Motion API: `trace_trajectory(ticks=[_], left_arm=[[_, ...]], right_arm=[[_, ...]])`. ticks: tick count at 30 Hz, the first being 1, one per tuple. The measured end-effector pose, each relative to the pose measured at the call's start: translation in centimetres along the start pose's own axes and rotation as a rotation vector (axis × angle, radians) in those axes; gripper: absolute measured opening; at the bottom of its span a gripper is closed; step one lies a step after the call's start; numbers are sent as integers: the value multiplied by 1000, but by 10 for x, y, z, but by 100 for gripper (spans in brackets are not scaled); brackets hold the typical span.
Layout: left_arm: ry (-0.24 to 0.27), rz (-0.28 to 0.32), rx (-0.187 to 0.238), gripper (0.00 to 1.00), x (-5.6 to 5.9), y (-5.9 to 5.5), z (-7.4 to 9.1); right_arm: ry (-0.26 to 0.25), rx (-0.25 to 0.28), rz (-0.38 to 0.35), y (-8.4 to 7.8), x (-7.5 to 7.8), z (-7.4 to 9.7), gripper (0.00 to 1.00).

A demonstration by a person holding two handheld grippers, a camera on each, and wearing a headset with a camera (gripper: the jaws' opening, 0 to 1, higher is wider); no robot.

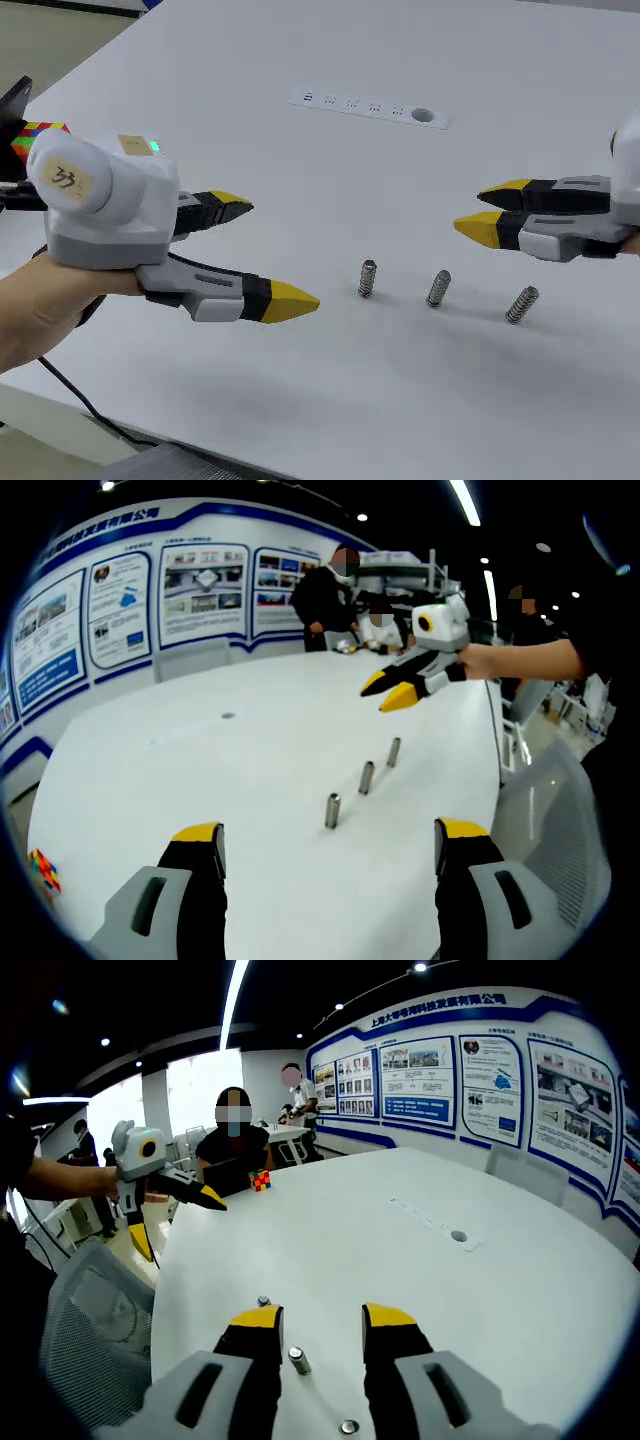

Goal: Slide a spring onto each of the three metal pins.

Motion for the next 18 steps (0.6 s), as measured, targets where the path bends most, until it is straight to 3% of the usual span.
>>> trace_trajectory(ticks=[8,16,18], left_arm=[[14,-20,-12,88,-3,8,0],[11,-26,-24,95,-6,14,4],[-2,-28,-29,97,-5,15,4]], right_arm=[[-44,36,-77,-21,24,47,43],[-42,26,-58,-38,26,75,53],[-15,21,-45,-40,24,80,55]])
Point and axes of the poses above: the centre of the closed fingertips' face, and the gripper's own axes: z roughly backward along the fingers, x roughly to its right, y roughly out of its top, the point moved 10 cm from there along z, roughly backward along the fingers, and after that the axes turned 13 degrees about -y, right-handed, at the moved point
